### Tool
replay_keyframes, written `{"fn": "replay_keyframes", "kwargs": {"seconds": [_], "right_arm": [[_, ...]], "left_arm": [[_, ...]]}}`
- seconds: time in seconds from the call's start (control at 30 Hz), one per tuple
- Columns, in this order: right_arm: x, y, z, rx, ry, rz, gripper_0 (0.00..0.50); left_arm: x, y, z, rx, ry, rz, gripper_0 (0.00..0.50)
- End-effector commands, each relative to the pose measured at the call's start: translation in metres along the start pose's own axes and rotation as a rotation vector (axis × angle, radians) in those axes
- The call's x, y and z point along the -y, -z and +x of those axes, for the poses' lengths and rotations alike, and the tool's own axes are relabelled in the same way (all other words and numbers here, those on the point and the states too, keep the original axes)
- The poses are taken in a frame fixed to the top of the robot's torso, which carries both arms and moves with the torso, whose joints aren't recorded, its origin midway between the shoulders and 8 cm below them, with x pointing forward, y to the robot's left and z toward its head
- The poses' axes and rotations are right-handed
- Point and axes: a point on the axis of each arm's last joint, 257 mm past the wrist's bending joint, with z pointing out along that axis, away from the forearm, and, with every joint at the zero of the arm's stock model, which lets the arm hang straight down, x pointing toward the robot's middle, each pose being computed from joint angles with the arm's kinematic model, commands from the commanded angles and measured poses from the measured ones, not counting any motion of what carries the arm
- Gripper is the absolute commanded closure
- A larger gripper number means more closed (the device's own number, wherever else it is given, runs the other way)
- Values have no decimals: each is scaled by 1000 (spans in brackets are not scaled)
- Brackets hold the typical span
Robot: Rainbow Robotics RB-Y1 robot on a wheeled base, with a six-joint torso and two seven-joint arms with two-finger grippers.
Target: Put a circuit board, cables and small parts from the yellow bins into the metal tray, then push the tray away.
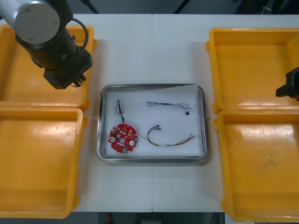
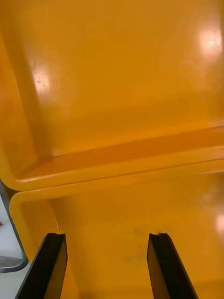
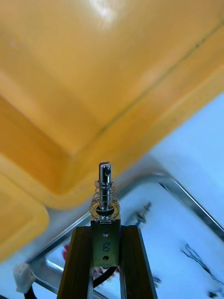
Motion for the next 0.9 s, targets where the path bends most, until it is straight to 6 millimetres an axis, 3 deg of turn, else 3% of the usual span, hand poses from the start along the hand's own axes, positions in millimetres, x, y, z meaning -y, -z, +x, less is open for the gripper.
{"fn": "replay_keyframes", "kwargs": {"seconds": [0.03,0.17,0.4,0.53,0.9], "right_arm": [[23,11,5,17,-26,35,0],[31,6,13,-1,-42,50,0],[31,3,21,-22,-35,44,0],[26,2,25,-36,-14,30,0],[26,2,25,-36,-14,30,0]], "left_arm": [[34,23,32,6,43,90,500],[47,17,63,3,39,120,500],[60,-5,99,34,-29,125,500],[66,-34,126,55,-81,115,500],[76,-83,159,68,-133,98,500]]}}
